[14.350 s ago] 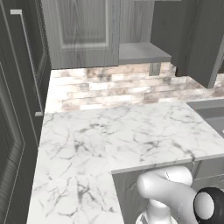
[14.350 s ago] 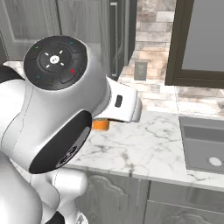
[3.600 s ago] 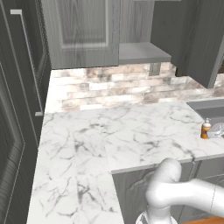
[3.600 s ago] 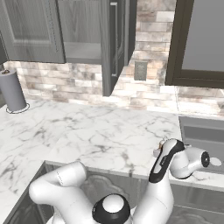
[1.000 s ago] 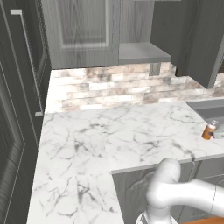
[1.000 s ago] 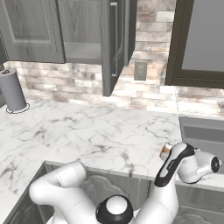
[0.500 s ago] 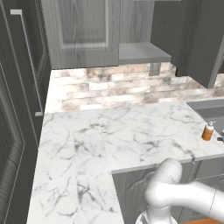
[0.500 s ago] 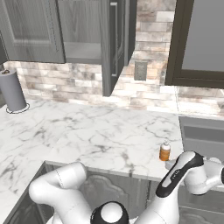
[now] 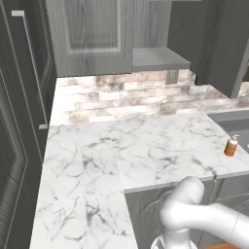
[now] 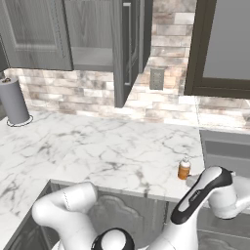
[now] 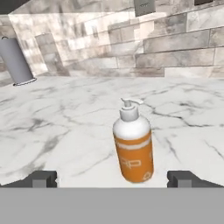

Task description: Open the cabinet. Pick the soap dispenser and place it next to the sink. Then close the cabinet.

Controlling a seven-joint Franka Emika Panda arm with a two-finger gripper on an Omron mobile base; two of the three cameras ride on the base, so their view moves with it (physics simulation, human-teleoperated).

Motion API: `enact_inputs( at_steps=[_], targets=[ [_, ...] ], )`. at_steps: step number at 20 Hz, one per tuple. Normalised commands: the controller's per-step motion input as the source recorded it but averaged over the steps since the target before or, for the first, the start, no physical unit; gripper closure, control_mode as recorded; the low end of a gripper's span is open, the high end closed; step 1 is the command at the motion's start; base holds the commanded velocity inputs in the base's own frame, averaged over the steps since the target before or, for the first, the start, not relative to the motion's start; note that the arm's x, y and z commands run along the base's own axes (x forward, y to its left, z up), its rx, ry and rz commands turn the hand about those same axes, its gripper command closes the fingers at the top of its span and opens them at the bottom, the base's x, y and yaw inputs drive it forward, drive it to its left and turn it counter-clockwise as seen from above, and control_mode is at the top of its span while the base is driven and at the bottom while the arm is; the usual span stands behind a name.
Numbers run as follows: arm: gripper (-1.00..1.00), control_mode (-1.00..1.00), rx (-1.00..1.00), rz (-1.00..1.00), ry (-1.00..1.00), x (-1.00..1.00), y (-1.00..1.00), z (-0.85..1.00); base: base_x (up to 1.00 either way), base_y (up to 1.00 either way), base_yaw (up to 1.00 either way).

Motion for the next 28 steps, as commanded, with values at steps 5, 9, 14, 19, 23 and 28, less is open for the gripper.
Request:
enact_inputs(
  at_steps=[5,9,14,19,23,28],
  targets=[
    [-1.00,-1.00,0.00,0.00,0.00,-0.19,0.00,1.00,0.00,0.00,0.00],
    [-1.00,-1.00,0.00,0.00,0.00,-0.09,0.00,1.00,0.00,0.00,0.00],
    [-1.00,-1.00,0.00,0.00,0.00,0.00,0.01,0.98,0.00,0.00,0.00],
    [-1.00,-1.00,0.00,0.00,0.01,0.00,0.04,0.74,0.00,0.00,0.00],
    [-1.00,-1.00,0.08,0.04,0.00,0.00,0.18,0.47,0.00,0.00,0.00],
    [-1.00,-1.00,0.11,0.07,0.00,0.00,0.25,0.57,0.00,0.00,0.00]
  ],
)
